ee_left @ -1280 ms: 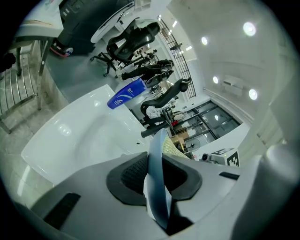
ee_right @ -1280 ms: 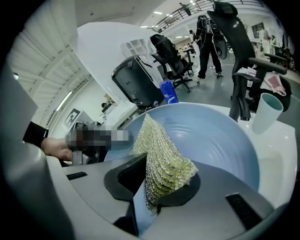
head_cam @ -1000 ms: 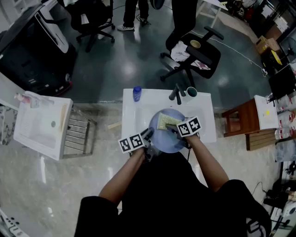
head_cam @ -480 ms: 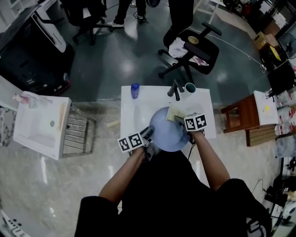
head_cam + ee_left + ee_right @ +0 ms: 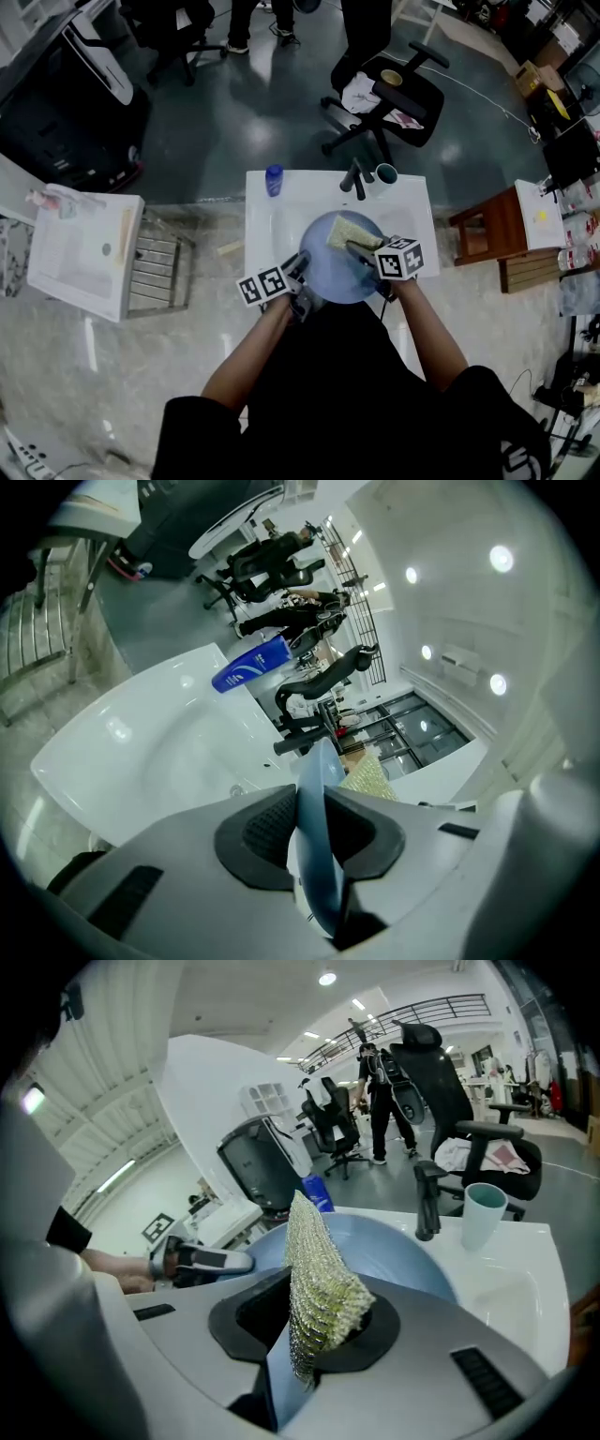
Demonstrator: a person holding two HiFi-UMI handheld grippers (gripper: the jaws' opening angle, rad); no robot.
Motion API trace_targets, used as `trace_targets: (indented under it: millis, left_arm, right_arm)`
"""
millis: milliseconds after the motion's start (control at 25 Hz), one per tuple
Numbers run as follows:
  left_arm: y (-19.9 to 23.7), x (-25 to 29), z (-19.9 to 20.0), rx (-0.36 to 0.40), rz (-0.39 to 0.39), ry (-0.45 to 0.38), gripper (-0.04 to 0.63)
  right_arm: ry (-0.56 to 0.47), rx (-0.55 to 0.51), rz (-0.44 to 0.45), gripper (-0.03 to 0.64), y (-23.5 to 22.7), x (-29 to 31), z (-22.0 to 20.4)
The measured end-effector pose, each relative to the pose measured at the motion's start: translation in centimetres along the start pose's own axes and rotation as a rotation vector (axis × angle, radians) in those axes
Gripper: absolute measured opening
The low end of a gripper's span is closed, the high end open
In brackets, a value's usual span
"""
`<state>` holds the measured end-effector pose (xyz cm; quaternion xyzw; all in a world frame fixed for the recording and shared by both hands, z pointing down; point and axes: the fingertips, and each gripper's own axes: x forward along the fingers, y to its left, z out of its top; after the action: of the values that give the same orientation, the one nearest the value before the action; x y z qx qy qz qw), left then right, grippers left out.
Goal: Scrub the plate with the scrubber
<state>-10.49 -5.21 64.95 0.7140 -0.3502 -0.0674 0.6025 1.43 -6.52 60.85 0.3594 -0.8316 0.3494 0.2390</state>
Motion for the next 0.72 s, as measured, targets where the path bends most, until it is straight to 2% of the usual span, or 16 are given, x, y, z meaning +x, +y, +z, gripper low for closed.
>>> trace_targets:
  millis: [200,440,720]
  left_arm:
    - [0.5,0.0,0.4,0.019,0.036,-0.008,0.069]
    - [0.8,-0.3,0.7,-0.01,0.041,-0.027,0.066]
    - [0.6,-0.8,1.0,-0.027,0.044,-0.056,0.067]
  right_arm:
    - [0.059,0.019,0.125,0.063,5.0,1.1,-1.8]
    - [0.135,0.006,0.159,0.063,6.5,2.7,-4.1]
    - [0.177,0.005,0.151,0.063,6.0,3.0,-5.4]
